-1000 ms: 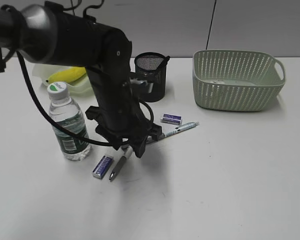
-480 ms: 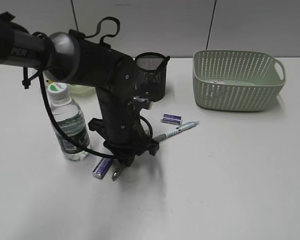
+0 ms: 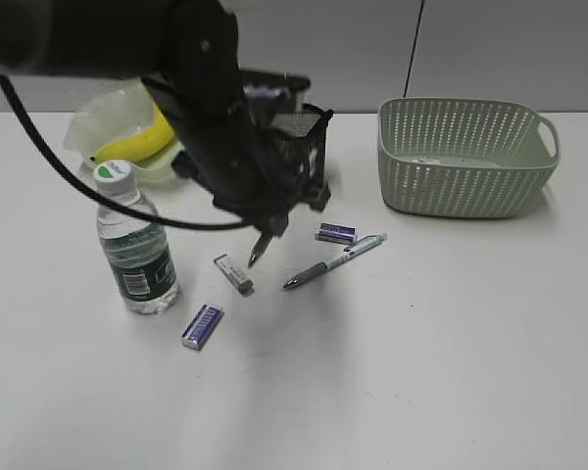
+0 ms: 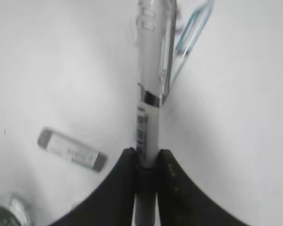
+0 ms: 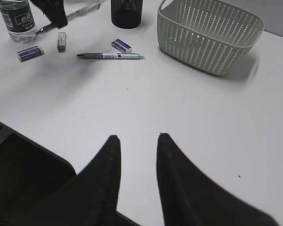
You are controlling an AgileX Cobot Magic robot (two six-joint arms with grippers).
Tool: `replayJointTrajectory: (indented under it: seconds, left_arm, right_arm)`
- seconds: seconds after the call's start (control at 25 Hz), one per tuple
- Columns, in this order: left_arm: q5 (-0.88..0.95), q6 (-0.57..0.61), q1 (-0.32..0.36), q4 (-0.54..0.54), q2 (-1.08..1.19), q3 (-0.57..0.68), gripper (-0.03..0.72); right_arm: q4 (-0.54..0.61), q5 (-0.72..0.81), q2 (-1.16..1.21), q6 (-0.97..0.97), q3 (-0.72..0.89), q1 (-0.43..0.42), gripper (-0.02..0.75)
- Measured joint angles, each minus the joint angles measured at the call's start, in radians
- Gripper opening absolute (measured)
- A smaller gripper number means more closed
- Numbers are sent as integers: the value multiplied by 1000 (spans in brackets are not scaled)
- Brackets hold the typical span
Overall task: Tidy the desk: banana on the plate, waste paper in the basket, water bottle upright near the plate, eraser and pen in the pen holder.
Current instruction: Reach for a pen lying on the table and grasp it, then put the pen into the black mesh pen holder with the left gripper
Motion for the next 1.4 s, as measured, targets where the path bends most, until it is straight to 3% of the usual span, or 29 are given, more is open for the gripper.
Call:
replayJointTrajectory:
  seconds: [0.24, 0.52, 0.84, 1.04, 1.12, 1.28, 1.4]
  left_arm:
    - [-413, -1, 9, 46, -99, 0, 90]
    - [-886, -1, 97, 19, 23, 0, 90]
    - [-1158, -2, 152, 4, 221, 0, 90]
    - [-1193, -2, 159, -1, 278, 0, 97]
    - [-1205, -2, 159, 10, 278, 0, 161]
    - [-1210, -2, 159, 14, 276, 0, 423]
    - [-1135, -2, 159, 14, 242, 0, 488]
  right_arm:
    - [0, 0, 0, 0, 0, 0, 230]
    - [0, 0, 0, 0, 0, 0, 236]
    - [0, 0, 0, 0, 0, 0, 237]
    - [0, 0, 0, -1, 0, 0, 237]
    - [0, 0, 0, -1, 0, 0, 237]
    - [0, 0, 0, -1, 0, 0, 237]
    - [0, 0, 0, 0, 0, 0, 237]
